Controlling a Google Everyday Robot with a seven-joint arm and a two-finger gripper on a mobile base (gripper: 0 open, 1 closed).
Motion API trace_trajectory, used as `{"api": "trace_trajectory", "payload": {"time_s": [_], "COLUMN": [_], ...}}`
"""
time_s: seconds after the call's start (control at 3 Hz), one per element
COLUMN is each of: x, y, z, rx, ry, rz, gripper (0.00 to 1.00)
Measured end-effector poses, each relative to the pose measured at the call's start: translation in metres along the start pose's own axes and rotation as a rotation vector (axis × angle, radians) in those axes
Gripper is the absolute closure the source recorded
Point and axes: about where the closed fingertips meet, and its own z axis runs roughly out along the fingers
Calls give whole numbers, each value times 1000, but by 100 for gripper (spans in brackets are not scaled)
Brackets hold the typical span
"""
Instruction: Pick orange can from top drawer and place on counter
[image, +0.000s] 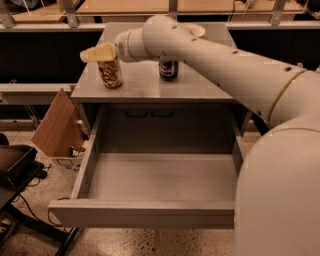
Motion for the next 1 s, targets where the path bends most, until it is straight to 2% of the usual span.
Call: {"api": "trace_trajectory", "payload": {"time_s": [0.67, 1.0], "x": [-82, -97], "y": [-7, -22], "z": [-94, -158], "rx": [-130, -167], "ry": [-40, -27], "rz": [-128, -158], "gripper": [0, 0]}}
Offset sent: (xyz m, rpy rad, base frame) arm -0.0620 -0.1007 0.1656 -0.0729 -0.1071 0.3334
